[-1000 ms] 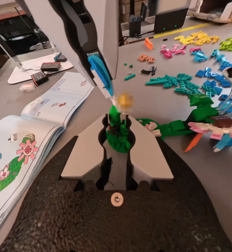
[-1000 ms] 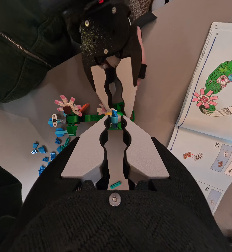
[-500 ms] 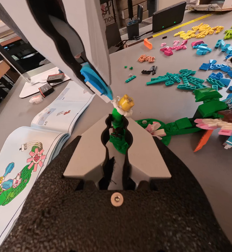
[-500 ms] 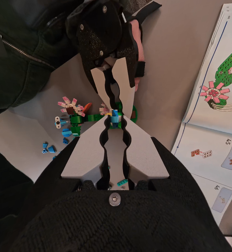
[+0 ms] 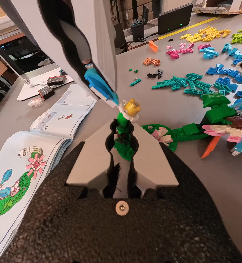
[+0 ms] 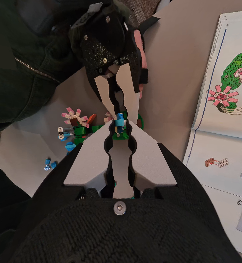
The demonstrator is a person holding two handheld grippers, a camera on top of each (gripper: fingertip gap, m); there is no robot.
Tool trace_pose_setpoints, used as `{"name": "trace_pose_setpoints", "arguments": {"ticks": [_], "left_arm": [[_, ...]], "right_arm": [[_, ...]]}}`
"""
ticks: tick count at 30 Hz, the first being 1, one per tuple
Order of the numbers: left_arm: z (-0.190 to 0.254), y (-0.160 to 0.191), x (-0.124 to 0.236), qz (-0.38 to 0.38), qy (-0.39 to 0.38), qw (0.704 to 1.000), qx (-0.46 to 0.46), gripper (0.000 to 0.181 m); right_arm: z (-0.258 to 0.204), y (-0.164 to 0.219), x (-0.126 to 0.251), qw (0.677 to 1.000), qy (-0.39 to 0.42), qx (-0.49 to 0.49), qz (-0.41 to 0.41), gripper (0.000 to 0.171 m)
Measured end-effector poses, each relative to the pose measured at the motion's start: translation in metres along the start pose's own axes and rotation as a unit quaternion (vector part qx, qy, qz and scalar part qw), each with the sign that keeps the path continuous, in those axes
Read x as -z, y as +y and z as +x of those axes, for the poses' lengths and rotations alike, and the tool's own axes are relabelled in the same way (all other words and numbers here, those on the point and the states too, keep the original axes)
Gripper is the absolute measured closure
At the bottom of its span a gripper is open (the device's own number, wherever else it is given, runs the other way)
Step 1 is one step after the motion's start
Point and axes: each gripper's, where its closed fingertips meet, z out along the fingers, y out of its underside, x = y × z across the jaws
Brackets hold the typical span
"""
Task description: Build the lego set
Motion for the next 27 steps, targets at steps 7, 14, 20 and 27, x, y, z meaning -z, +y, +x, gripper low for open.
{"name": "trace_pose_setpoints", "arguments": {"ticks": [7,14,20,27], "left_arm": [[-0.0002,0.0005,0.0012,-0.001,0.002,1.0,0.008,0.168],[-0.0005,0.0006,0.0014,-0.002,-0.001,1.0,0.009,0.168],[-0.0005,0.0006,0.0014,-0.002,-0.001,1.0,0.008,0.169],[-0.0011,0.0008,0.001,-0.003,0.003,1.0,0.016,0.168]], "right_arm": [[-0.0002,-0.0013,-0.0008,1.0,0.014,0.0,0.015,0.157],[0.0009,-0.0042,-0.0033,1.0,0.013,-0.001,0.02,0.157],[-0.0001,-0.0037,-0.003,0.999,0.011,-0.009,0.04,0.157],[0.0041,-0.0032,-0.0026,0.994,0.0,-0.076,0.074,0.157]]}}
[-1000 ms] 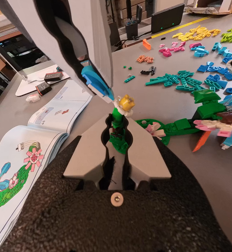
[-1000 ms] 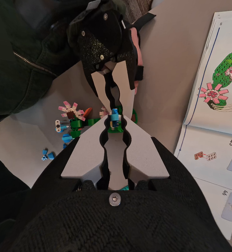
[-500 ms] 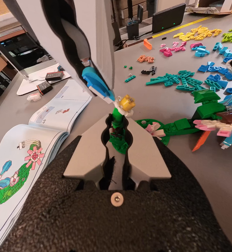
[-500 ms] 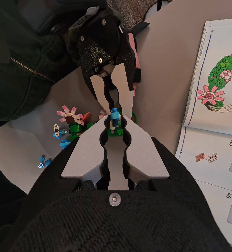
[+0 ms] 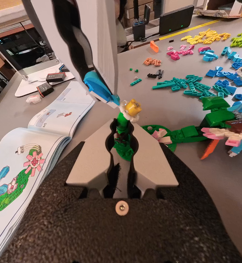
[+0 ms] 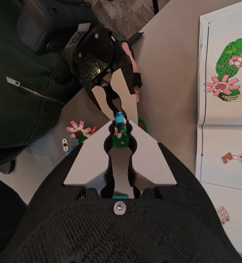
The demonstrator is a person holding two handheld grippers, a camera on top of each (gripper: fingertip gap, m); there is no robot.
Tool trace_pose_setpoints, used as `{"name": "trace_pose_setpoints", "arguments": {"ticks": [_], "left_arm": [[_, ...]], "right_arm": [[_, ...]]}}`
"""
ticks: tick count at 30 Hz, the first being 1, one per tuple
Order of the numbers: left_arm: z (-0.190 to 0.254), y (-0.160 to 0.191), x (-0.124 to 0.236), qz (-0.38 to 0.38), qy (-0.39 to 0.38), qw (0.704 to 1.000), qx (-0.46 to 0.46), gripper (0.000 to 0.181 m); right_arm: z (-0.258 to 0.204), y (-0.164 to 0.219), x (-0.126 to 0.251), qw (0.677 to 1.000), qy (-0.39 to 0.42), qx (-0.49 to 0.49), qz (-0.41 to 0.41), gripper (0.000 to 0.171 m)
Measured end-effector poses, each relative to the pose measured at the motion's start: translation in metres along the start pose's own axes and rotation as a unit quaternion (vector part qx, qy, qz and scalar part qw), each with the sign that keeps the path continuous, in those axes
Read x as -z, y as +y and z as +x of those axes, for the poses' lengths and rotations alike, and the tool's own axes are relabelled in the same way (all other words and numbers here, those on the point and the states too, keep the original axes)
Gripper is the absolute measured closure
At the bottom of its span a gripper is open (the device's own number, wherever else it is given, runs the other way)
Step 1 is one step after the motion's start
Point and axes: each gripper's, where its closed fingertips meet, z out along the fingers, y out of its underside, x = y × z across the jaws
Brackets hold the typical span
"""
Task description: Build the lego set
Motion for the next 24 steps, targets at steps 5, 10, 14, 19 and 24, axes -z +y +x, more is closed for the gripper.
{"name": "trace_pose_setpoints", "arguments": {"ticks": [5,10,14,19,24], "left_arm": [[0.0,0.0001,-0.0002,0.0,0.002,1.0,0.002,0.168],[0.0001,0.0001,-0.0004,0.0,0.003,1.0,0.001,0.168],[-0.0001,0.0001,-0.0003,0.0,0.001,1.0,0.001,0.168],[0.0004,0.0,-0.0003,0.0,0.002,1.0,0.0,0.168],[0.0003,-0.0007,-0.0002,0.003,0.0,1.0,-0.002,0.168]], "right_arm": [[0.002,0.0006,0.0004,0.998,-0.01,-0.047,0.029,0.157],[-0.0015,0.0016,0.0005,0.999,0.018,0.022,0.031,0.157],[-0.0024,0.0011,0.0002,0.998,0.033,0.056,0.023,0.157],[0.0013,-0.0008,-0.0007,0.998,-0.004,-0.026,0.057,0.157],[0.0033,-0.0048,0.0045,0.995,0.023,-0.027,0.092,0.143]]}}
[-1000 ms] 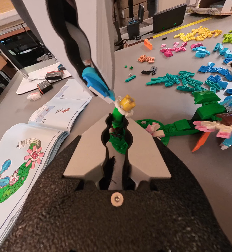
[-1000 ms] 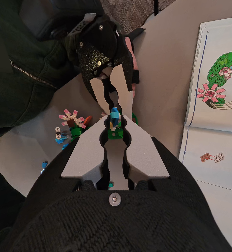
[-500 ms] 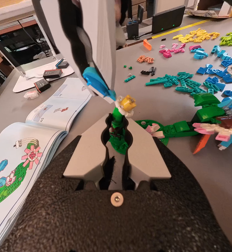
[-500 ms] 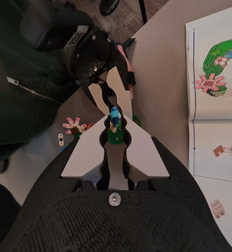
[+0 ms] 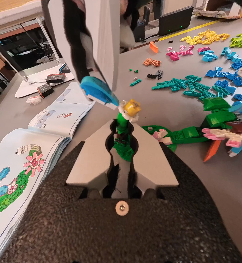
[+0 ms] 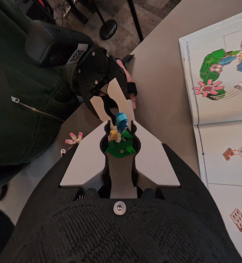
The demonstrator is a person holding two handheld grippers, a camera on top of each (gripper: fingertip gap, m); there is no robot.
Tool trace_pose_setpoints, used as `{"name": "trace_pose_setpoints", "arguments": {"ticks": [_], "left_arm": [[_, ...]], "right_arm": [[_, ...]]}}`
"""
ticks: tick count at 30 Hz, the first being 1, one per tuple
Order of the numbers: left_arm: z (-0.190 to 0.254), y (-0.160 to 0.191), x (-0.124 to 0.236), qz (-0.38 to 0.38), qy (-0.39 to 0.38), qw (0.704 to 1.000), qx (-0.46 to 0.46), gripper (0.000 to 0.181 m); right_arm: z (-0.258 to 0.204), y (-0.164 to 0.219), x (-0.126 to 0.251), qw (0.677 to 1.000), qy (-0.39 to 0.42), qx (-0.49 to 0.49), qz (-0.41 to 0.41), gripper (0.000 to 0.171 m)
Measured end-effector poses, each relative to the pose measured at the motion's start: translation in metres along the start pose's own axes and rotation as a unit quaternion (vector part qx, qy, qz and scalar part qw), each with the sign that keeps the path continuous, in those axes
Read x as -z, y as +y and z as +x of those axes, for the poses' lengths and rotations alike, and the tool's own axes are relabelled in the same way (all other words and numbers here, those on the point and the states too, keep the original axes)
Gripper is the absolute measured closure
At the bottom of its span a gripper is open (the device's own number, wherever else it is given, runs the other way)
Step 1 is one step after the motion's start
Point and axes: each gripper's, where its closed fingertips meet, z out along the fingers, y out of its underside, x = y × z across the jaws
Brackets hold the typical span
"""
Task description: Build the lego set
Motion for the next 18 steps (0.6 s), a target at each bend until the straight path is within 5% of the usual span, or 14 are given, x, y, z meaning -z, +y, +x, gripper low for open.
{"name": "trace_pose_setpoints", "arguments": {"ticks": [5,11,18], "left_arm": [[0.001,-0.006,0.007,0.025,-0.005,1.0,-0.003,0.162],[-0.006,-0.003,0.042,0.039,-0.014,0.997,0.062,0.15],[-0.008,-0.023,0.101,0.07,-0.069,0.99,0.096,0.146]], "right_arm": [[-0.013,-0.007,0.043,0.99,0.102,0.015,0.097,0.132],[-0.066,0.04,0.08,0.951,0.272,0.012,0.148,0.127],[-0.147,0.137,0.022,0.93,0.349,-0.09,0.08,0.139]]}}
